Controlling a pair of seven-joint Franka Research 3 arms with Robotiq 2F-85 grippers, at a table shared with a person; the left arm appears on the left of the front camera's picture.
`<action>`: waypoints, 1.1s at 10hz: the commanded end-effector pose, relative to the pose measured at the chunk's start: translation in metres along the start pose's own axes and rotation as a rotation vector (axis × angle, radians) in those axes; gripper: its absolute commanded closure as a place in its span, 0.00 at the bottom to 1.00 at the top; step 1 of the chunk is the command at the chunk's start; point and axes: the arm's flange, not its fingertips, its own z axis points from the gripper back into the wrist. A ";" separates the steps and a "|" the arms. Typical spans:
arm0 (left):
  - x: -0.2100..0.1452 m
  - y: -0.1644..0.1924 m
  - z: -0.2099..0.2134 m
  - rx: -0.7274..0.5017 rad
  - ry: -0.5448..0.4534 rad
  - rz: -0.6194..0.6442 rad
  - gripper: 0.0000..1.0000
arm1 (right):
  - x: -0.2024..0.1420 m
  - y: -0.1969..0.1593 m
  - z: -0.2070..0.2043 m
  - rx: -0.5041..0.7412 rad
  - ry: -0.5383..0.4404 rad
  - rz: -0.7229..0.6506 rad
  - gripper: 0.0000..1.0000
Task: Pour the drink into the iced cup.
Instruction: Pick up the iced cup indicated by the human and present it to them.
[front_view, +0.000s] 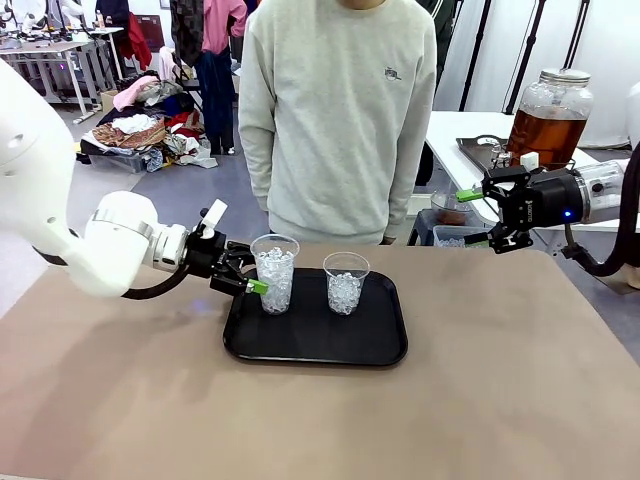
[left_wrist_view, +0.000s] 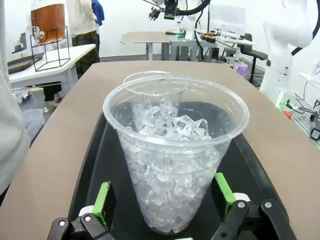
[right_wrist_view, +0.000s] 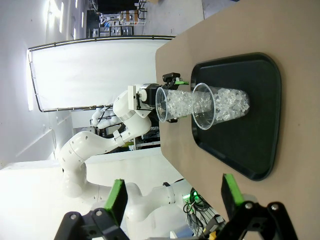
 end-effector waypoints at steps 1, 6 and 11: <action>0.002 0.005 -0.005 -0.013 -0.019 -0.004 0.00 | 0.000 0.001 0.000 0.002 0.000 0.003 0.00; 0.000 0.006 -0.021 -0.004 -0.041 0.023 0.00 | 0.000 0.001 0.000 0.002 0.000 0.003 0.00; 0.003 0.000 -0.034 0.016 -0.072 0.032 0.00 | 0.000 0.001 0.000 0.002 0.000 0.003 0.00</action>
